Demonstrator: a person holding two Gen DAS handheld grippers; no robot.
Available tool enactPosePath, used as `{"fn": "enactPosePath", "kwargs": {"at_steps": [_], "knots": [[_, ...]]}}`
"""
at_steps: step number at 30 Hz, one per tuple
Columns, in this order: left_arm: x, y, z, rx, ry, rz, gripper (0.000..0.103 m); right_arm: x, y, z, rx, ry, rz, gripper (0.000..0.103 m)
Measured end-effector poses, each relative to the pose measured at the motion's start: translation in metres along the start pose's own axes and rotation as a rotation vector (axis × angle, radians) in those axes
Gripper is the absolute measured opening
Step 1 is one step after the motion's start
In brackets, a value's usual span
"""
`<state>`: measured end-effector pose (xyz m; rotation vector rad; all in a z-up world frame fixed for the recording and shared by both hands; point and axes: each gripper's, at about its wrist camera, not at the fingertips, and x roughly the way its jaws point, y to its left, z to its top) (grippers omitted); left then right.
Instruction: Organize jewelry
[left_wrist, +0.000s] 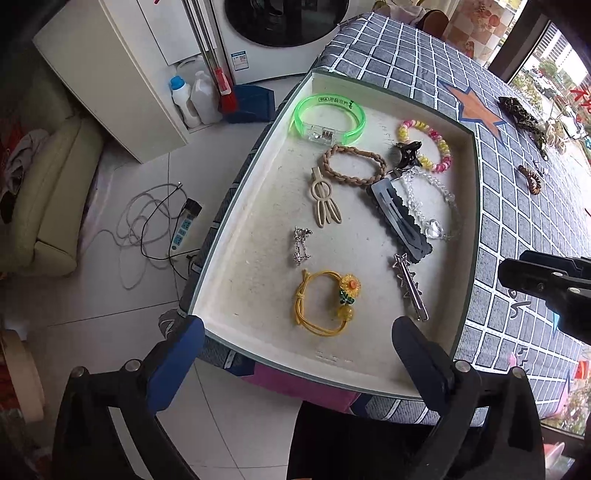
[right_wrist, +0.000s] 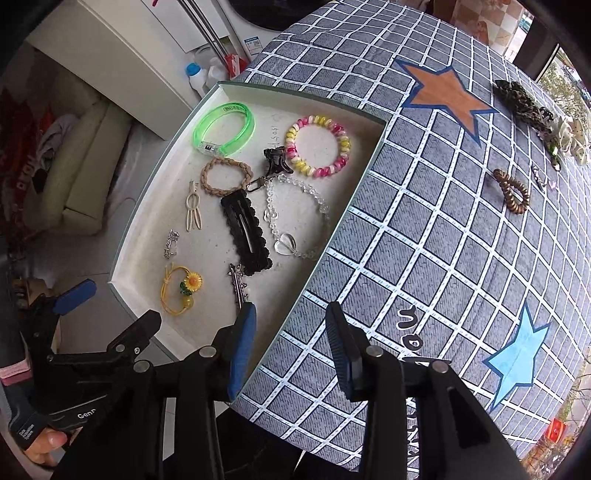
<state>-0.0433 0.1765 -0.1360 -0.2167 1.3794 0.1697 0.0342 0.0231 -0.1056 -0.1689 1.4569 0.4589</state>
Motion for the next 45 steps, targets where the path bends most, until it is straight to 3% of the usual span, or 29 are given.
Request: {"fn": "enactPosePath", "kwargs": {"at_steps": [3, 5, 7, 12, 14, 16, 20, 22, 45], "knots": [[-0.01, 0.0, 0.002, 0.001, -0.002, 0.007, 0.103, -0.008, 0.0, -0.003, 0.005, 0.001, -0.005, 0.043], [-0.017, 0.0, 0.004, 0.004, -0.011, 0.021, 0.103, -0.014, 0.003, -0.006, 0.002, -0.001, -0.011, 0.049], [-0.026, 0.001, 0.005, 0.004, -0.022, 0.027, 0.103, -0.02, 0.006, -0.006, -0.003, -0.01, -0.014, 0.066], [-0.053, 0.001, 0.012, 0.012, -0.096, 0.052, 0.103, -0.038, 0.014, -0.004, -0.032, -0.045, -0.074, 0.08], [-0.062, 0.002, 0.014, 0.014, -0.119, 0.061, 0.103, -0.046, 0.018, -0.004, -0.046, -0.064, -0.104, 0.081], [-0.069, 0.003, 0.016, 0.011, -0.126, 0.07, 0.103, -0.053, 0.021, -0.003, -0.058, -0.078, -0.125, 0.089], [-0.077, 0.005, 0.018, 0.007, -0.133, 0.069, 0.103, -0.065, 0.025, -0.002, -0.064, -0.105, -0.134, 0.092], [-0.08, 0.005, 0.018, 0.007, -0.131, 0.059, 0.103, -0.067, 0.026, -0.002, -0.062, -0.113, -0.135, 0.103], [-0.083, 0.012, 0.013, 0.002, -0.11, 0.054, 0.103, -0.076, 0.041, 0.002, -0.082, -0.14, -0.171, 0.103]]}}
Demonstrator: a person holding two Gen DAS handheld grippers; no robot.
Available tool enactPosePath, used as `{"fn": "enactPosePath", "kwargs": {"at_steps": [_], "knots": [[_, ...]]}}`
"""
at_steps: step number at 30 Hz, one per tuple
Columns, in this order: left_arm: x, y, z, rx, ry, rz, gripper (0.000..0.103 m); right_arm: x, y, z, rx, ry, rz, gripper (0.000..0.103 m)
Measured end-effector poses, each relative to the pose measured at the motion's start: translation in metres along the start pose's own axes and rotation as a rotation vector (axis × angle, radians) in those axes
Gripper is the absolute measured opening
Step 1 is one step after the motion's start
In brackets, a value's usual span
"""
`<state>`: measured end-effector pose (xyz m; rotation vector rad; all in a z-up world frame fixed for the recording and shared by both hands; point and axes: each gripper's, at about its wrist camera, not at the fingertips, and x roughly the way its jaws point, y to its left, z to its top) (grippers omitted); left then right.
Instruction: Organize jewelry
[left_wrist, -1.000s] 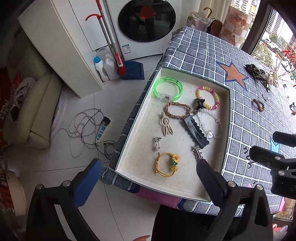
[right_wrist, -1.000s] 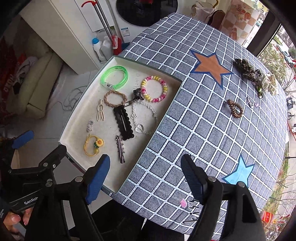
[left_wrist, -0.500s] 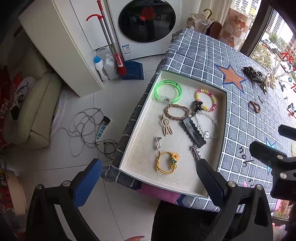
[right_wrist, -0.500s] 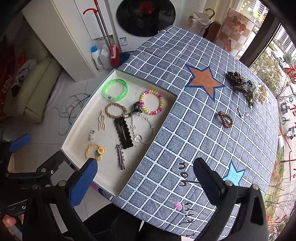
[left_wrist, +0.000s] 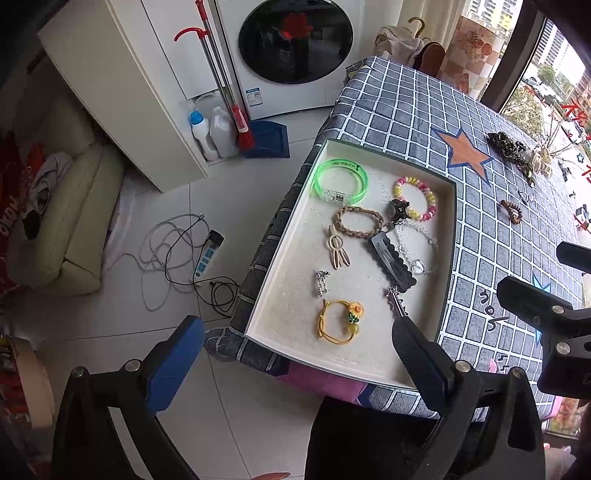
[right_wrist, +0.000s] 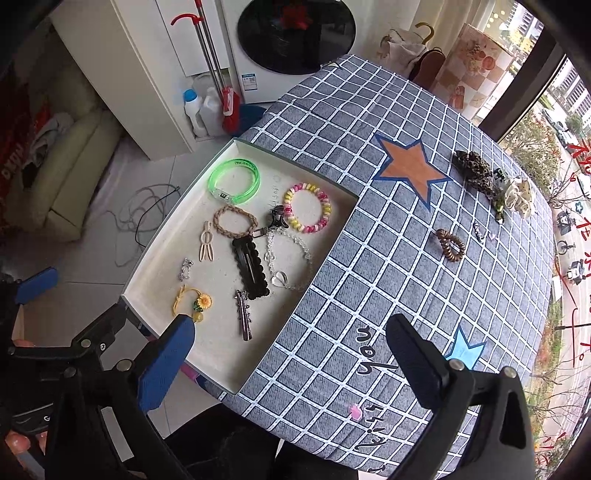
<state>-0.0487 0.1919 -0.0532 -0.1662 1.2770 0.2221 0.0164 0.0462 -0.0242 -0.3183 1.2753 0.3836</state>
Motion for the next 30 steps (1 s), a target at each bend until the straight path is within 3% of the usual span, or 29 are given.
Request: {"fn": "enactPosePath", "kwargs": {"at_steps": [30], "knots": [[-0.0002, 0.0022, -0.0002, -0.001, 0.01, 0.011, 0.103, -0.0009, 0.0027, 0.0006, -0.008, 0.001, 0.0, 0.103]]}}
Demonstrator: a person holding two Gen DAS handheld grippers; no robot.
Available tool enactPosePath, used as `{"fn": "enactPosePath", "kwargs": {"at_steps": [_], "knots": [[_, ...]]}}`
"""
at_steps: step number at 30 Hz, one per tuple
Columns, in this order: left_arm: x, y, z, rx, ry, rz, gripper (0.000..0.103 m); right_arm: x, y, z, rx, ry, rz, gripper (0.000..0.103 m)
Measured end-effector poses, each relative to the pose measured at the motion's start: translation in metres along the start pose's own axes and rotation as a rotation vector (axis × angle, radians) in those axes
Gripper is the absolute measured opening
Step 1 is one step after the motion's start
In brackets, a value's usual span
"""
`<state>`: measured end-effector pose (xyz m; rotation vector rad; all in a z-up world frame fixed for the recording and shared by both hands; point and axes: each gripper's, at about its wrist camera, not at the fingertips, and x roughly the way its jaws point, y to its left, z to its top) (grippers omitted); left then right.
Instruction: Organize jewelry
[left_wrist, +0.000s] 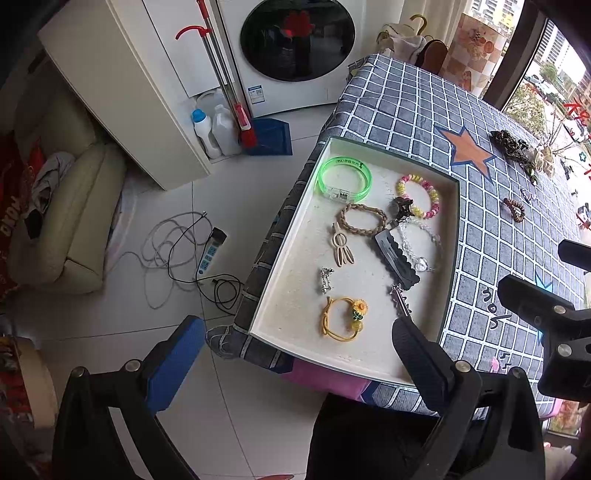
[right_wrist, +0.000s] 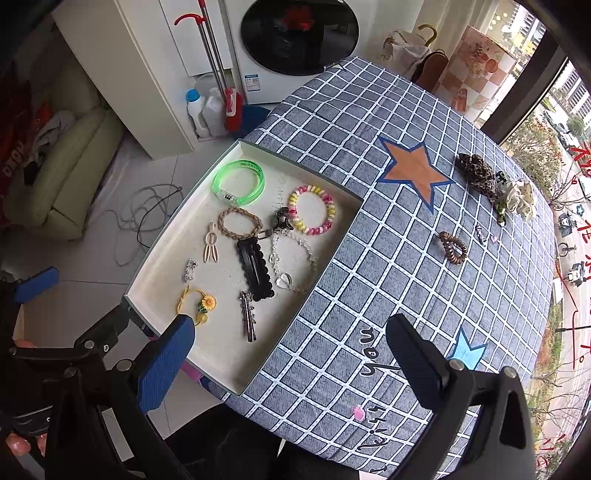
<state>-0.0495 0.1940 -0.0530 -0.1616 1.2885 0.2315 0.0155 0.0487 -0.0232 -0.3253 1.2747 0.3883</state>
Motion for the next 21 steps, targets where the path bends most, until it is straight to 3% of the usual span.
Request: {"fn": "enactPosePath", "kwargs": {"at_steps": [21], "knots": [[-0.0005, 0.0021, -0.0015, -0.002, 0.003, 0.015, 0.103, 0.0002, 0.0005, -0.0016, -0.002, 0.0, 0.001, 0.103]]}}
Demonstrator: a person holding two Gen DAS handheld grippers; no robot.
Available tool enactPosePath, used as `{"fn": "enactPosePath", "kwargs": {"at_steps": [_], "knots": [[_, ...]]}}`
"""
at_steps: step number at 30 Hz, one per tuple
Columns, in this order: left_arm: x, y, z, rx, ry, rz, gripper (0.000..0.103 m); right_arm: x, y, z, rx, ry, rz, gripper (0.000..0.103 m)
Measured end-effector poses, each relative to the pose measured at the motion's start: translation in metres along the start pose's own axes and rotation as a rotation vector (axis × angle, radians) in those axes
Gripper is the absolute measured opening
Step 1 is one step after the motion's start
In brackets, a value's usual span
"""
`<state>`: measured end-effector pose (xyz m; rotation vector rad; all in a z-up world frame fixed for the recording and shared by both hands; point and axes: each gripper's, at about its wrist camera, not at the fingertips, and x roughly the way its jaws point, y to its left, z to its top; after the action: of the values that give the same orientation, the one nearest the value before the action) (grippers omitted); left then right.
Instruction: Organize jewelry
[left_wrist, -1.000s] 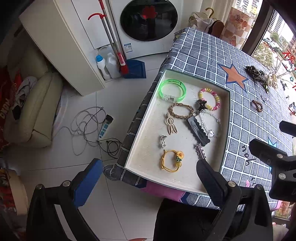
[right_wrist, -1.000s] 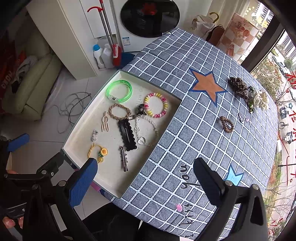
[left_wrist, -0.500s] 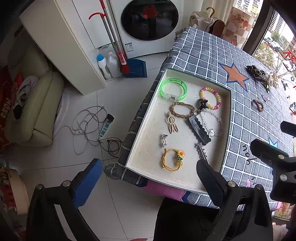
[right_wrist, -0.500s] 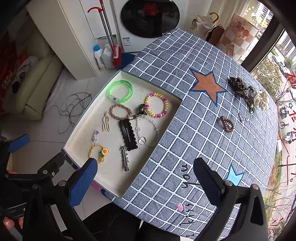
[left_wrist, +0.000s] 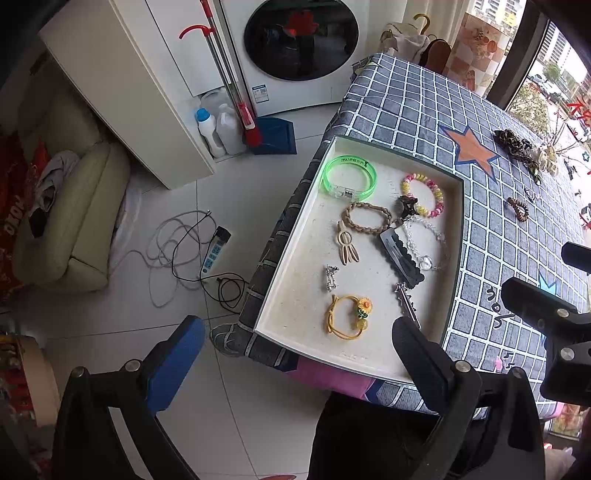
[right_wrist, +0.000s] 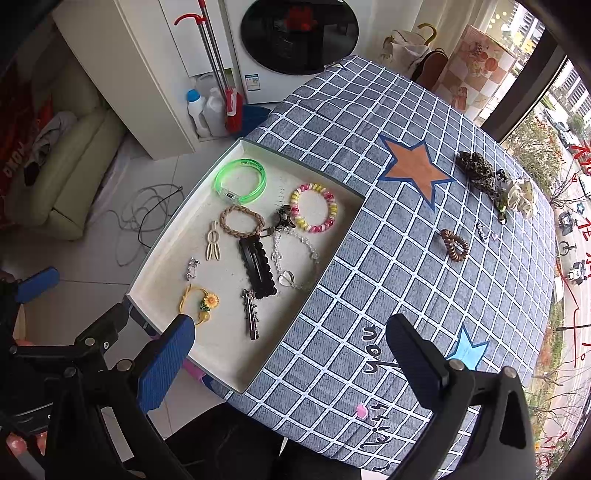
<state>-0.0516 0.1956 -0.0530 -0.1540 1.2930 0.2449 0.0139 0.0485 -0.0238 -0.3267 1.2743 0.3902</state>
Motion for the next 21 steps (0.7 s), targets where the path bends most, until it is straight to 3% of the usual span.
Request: {"fn": "enactPosePath", "kwargs": {"at_steps": [21], "knots": [[0.0, 0.0007, -0.0018, -0.006, 0.007, 0.01, 0.103, 0.0003, 0.0002, -0.001, 0.0, 0.0, 0.0, 0.103]]}}
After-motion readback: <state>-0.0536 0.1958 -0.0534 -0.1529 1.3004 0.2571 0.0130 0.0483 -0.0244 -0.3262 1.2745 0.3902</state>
